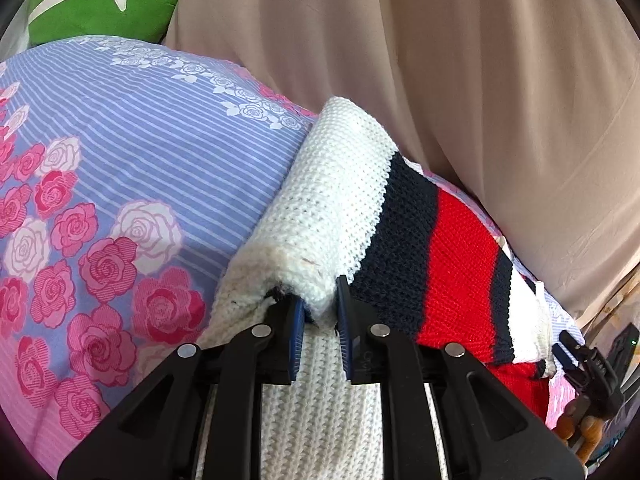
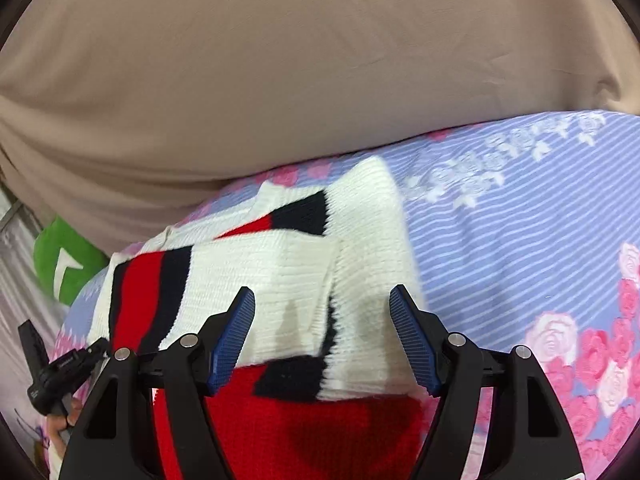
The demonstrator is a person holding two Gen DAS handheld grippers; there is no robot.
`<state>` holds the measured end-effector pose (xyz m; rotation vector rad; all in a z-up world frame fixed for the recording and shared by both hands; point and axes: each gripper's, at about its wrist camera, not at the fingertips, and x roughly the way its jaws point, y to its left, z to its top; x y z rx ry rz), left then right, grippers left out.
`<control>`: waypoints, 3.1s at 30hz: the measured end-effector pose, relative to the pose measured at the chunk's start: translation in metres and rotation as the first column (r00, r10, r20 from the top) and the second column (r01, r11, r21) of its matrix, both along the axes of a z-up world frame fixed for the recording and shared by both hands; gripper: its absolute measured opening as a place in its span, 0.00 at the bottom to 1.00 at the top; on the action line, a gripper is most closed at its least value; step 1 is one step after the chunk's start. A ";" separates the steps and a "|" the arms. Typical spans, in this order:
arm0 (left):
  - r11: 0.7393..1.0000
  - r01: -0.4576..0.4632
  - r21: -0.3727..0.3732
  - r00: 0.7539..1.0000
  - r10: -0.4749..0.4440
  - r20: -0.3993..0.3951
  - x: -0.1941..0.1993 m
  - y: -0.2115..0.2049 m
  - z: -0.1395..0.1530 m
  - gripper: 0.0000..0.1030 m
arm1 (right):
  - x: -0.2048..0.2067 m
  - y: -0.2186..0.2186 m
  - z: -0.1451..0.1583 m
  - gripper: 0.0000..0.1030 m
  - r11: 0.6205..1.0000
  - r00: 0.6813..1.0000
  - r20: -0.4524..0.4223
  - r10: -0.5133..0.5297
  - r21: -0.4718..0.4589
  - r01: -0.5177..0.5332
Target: Fold small clothes
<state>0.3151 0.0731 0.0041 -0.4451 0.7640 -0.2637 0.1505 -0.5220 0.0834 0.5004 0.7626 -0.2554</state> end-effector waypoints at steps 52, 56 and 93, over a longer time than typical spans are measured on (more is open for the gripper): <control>1.000 0.021 0.006 1.000 -0.021 -0.011 0.006 -0.004 0.001 0.13 | 0.050 0.082 0.015 0.18 0.974 0.974 0.035 0.223 0.027 -0.224; 1.000 0.020 0.004 1.000 -0.020 -0.011 0.005 -0.004 0.001 0.14 | -0.043 0.045 0.023 0.31 0.992 0.992 -0.002 0.123 -0.038 -0.123; 0.984 0.163 -0.075 0.984 -0.168 -0.061 -0.267 0.061 0.008 0.06 | -0.277 0.180 0.004 0.10 0.981 0.989 0.085 0.122 0.139 -0.133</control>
